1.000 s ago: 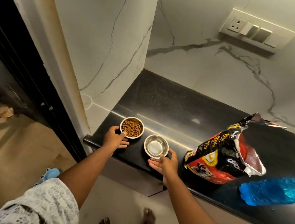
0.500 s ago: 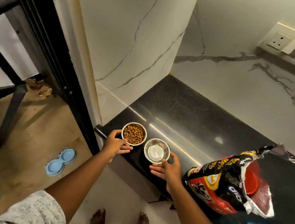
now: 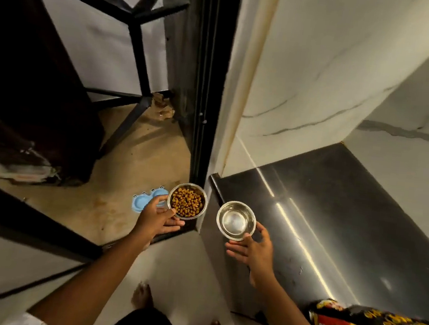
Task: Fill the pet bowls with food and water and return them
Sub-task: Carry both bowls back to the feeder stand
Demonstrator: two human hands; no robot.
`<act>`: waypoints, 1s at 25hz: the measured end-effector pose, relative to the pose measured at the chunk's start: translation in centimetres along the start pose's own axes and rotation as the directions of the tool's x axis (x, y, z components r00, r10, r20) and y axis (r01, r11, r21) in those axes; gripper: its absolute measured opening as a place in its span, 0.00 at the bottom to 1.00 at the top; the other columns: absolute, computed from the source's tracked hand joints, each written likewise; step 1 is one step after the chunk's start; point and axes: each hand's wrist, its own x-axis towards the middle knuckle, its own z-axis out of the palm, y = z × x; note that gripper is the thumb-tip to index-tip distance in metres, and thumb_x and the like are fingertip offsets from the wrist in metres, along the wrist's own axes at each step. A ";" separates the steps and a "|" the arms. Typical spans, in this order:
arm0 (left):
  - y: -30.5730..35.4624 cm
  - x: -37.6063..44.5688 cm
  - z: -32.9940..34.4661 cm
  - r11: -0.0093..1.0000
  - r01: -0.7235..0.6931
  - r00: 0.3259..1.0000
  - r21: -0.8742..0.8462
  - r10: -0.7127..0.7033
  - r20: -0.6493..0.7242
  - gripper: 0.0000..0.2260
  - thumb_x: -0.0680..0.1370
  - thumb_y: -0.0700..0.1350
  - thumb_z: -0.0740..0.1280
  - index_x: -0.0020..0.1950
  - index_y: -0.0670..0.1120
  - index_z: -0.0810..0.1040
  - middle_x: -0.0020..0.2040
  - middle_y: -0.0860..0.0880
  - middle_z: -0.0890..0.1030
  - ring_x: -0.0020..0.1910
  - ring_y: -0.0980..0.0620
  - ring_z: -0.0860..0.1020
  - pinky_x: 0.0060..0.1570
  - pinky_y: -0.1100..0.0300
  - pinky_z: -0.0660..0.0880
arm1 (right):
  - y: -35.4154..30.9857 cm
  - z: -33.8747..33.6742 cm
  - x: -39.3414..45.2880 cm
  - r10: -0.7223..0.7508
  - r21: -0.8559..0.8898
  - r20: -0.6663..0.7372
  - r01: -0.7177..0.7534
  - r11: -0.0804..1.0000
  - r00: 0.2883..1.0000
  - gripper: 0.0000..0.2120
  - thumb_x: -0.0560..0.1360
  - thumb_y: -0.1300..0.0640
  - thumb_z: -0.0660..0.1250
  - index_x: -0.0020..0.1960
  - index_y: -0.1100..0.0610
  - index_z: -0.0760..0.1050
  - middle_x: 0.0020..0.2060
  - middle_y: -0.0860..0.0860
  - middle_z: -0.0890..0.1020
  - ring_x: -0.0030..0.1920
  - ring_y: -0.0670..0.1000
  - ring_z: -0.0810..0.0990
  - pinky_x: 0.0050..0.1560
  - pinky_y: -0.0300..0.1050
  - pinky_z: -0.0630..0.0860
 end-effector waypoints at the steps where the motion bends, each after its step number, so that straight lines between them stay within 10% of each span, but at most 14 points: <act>1: 0.0 -0.2 -1.8 1.000 -0.002 0.999 -0.028 0.001 -0.038 0.15 0.81 0.34 0.63 0.66 0.45 0.69 0.44 0.33 0.83 0.35 0.44 0.86 0.35 0.55 0.84 | 0.1 1.5 0.2 -0.003 -0.022 0.040 0.004 1.000 0.999 0.17 0.86 0.65 0.56 0.72 0.54 0.64 0.45 0.65 0.85 0.35 0.59 0.88 0.34 0.51 0.85; 25: 4.7 15.3 -25.4 0.973 0.029 0.936 -0.229 -0.106 -0.335 0.16 0.81 0.34 0.62 0.67 0.48 0.68 0.49 0.35 0.82 0.41 0.40 0.86 0.37 0.54 0.84 | 1.3 32.4 18.5 0.193 -0.281 0.198 -0.132 0.950 0.961 0.18 0.84 0.62 0.61 0.72 0.53 0.64 0.52 0.72 0.82 0.34 0.58 0.88 0.31 0.49 0.84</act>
